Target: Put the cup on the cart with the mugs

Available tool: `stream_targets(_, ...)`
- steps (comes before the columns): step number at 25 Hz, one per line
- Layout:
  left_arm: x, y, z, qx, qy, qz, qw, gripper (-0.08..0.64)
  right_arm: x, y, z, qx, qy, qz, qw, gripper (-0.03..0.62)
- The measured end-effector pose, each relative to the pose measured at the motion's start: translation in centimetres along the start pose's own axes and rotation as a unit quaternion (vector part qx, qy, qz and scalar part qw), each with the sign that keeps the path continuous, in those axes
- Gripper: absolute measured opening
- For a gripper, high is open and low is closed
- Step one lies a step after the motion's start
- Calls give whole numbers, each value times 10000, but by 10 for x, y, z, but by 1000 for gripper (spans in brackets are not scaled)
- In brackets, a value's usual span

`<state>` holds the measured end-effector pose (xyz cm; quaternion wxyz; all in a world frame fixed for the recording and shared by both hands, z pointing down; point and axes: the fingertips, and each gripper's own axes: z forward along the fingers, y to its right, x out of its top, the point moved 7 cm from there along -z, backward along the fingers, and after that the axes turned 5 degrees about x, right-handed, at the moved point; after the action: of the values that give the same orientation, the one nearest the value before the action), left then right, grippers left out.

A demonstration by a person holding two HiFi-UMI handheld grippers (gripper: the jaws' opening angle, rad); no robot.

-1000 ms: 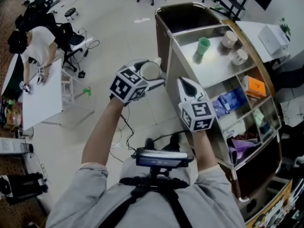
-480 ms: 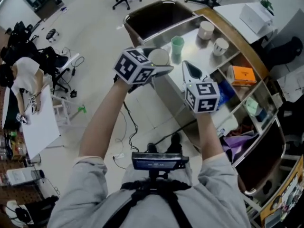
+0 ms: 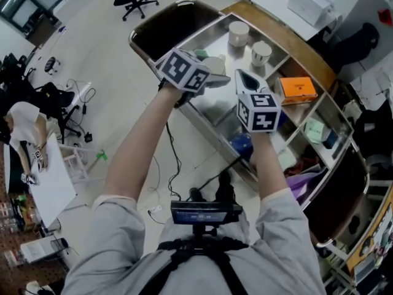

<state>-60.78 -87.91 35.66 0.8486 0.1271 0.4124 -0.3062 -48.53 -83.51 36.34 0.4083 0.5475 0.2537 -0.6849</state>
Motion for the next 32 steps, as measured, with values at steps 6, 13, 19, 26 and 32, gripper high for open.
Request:
stream_targets(6,12,-9,55,-76,-265,-126,9995,410,1,33,2,-428,-2,413,9982,5)
stream_targets(13,10,-15,95,-113,-456,-204,9987,410,-2,51,-3,-722,34,658,9952,5)
stream_targets(19,3,-17,118,-67,-660,-171,9976,410,-3,55,-5,-696,48,679,9952,5)
stream_targets(26,-7,-12,135,-14,-752,-13,9972,410,-5,60,-8,-797,44,709,9943,5)
stream_targets(32,-8,-10,135,154,-635,29,9979,439,-8,60,-9,-796,29,737,9941,5)
